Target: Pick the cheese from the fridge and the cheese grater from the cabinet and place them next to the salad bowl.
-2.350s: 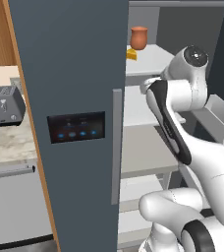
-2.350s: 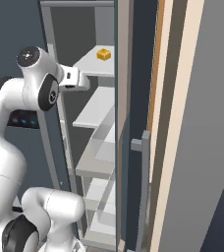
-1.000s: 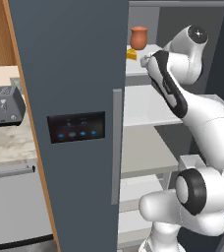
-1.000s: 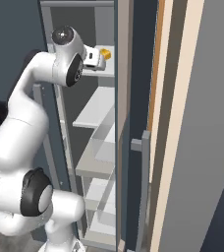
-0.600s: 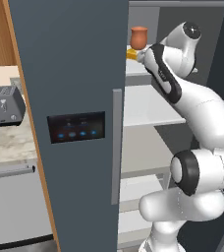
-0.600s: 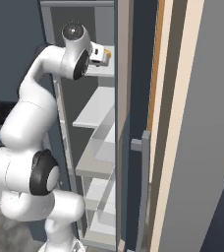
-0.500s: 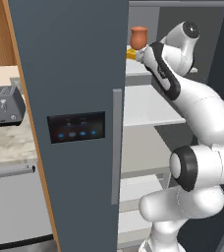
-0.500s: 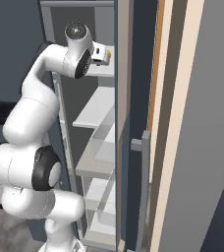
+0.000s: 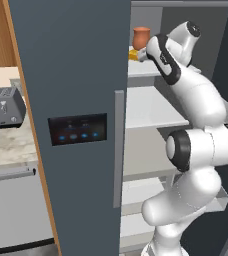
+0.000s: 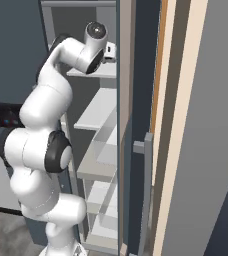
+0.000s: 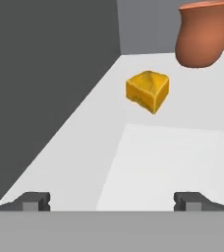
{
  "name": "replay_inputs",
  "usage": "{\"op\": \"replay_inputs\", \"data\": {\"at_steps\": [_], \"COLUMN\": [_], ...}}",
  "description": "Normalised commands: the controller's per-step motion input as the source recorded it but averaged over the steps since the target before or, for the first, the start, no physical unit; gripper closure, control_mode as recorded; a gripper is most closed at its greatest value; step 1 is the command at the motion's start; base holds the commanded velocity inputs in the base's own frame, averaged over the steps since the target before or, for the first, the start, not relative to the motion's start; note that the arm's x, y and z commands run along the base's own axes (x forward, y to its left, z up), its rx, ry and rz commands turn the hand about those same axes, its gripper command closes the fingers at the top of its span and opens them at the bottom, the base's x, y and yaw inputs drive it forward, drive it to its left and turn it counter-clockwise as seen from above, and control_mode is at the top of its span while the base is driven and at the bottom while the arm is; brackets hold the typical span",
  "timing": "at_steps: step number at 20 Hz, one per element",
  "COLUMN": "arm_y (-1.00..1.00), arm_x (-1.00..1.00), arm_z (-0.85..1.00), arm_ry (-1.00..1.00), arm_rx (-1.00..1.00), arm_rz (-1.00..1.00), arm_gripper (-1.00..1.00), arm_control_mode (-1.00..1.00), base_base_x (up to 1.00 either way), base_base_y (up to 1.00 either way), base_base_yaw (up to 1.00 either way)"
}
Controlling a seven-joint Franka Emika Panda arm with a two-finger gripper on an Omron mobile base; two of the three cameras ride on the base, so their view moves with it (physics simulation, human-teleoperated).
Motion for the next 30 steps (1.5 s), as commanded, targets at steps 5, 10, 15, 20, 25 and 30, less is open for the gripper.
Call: {"op": "replay_inputs", "data": {"at_steps": [5, 10, 15, 20, 25, 30], "arm_y": [0.0, 0.0, 0.0, 0.0, 0.0, 0.0], "arm_x": [0.44, 0.44, 0.43, 0.38, 0.24, 0.23], "arm_z": [0.0, 0.0, 0.0, -0.03, -0.16, -0.22], "arm_ry": [0.07, 0.1, 0.09, 0.05, 0.0, 0.0], "arm_rx": [0.0, 0.0, 0.0, 0.0, 0.0, 0.0], "arm_rz": [0.08, 0.03, 0.01, 0.0, 0.0, 0.0], "arm_gripper": [-1.0, -1.0, -1.0, -1.0, -1.0, -1.0], "arm_control_mode": [-1.0, -1.0, -1.0, -1.0, -1.0, -1.0], "base_base_x": [0.0, 0.0, 0.0, 0.0, 0.0, 0.0], "base_base_y": [0.0, 0.0, 0.0, 0.0, 0.0, 0.0], "base_base_yaw": [0.0, 0.0, 0.0, 0.0, 0.0, 0.0]}}
